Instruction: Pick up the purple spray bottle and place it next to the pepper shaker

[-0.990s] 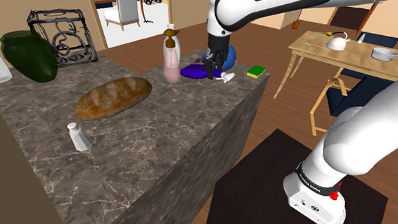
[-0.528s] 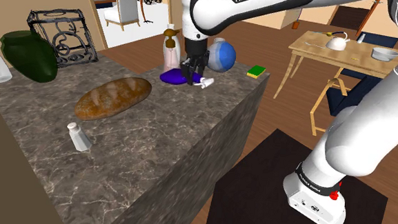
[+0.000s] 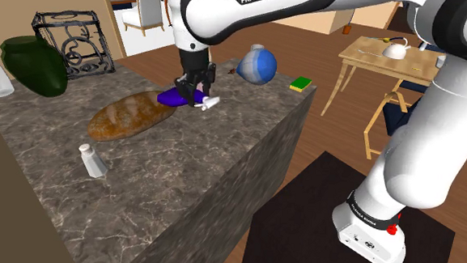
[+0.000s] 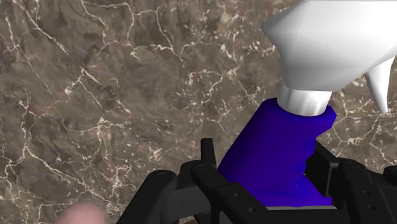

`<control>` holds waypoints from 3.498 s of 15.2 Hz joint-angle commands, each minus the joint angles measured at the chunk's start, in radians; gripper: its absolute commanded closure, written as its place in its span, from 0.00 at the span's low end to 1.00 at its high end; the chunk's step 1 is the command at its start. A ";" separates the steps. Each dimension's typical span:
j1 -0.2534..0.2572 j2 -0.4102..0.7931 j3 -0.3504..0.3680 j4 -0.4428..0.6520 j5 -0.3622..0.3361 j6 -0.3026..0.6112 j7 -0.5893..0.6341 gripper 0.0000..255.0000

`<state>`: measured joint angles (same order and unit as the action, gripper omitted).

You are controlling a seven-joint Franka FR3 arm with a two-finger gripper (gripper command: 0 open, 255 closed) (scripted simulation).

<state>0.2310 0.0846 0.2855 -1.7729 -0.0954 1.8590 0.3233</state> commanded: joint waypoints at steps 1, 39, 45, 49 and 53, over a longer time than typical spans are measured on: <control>0.024 0.049 0.018 0.059 -0.016 -0.015 0.045 1.00; 0.182 0.450 0.040 0.243 -0.162 0.163 0.270 1.00; 0.183 0.471 0.035 0.221 -0.171 0.204 0.278 1.00; 0.183 0.471 0.035 0.222 -0.171 0.204 0.278 1.00; 0.183 0.471 0.035 0.221 -0.171 0.204 0.278 0.00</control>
<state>0.4145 0.5552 0.3205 -1.5514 -0.2665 2.0627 0.6014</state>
